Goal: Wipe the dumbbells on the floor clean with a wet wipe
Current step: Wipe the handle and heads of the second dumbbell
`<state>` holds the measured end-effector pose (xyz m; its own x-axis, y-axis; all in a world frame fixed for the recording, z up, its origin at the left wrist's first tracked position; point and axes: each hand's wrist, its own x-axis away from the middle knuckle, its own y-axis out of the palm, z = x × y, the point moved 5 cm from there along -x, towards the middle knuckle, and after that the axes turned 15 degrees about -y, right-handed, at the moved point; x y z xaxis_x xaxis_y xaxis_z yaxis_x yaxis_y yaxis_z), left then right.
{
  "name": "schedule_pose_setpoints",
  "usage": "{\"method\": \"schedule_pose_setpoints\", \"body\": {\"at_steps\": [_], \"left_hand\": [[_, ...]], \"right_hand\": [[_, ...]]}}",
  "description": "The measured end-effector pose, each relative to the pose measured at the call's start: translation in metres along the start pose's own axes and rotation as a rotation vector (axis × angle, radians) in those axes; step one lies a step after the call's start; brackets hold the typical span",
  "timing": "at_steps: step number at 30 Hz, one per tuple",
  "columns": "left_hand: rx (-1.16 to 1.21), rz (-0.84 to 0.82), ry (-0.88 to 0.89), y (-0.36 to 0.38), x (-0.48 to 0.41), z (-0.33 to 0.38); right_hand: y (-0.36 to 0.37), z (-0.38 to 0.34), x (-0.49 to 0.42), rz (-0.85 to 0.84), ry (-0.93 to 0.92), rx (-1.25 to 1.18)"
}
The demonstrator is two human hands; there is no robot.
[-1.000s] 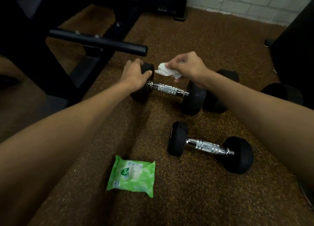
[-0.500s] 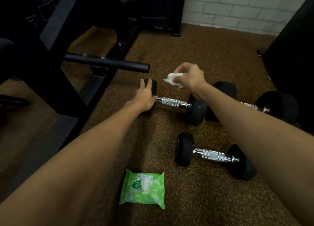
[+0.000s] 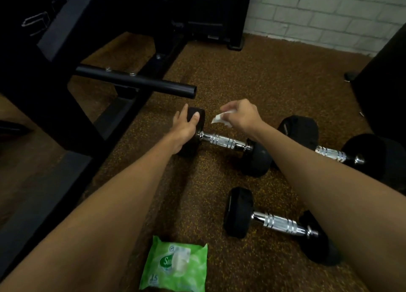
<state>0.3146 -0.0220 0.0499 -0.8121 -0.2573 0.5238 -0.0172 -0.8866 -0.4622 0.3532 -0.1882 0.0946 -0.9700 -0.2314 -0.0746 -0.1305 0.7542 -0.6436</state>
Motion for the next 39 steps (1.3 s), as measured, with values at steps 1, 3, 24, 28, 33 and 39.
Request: {"method": "schedule_pose_setpoints", "body": {"at_steps": [1,3,24,28,33,39], "left_hand": [[0.020,0.002,-0.008,0.003,-0.003,-0.001],[0.038,0.034,-0.007,0.007,-0.005,-0.003],[0.107,0.166,0.080,0.013,-0.006,-0.008],[0.098,0.166,0.087,0.013,-0.005,-0.008],[0.103,0.175,0.094,0.013,-0.004,-0.009],[0.100,0.167,0.098,0.013,-0.002,-0.007]], "right_hand": [[0.006,0.002,-0.006,-0.018,-0.017,0.017],[0.016,0.004,-0.015,-0.039,-0.056,0.049],[0.077,0.031,-0.054,-0.506,-0.062,0.246],[0.069,0.023,-0.047,-0.522,-0.211,0.290],[0.051,0.018,-0.040,-0.591,-0.294,0.310],[0.070,0.018,-0.044,-0.527,-0.168,0.293]]}}
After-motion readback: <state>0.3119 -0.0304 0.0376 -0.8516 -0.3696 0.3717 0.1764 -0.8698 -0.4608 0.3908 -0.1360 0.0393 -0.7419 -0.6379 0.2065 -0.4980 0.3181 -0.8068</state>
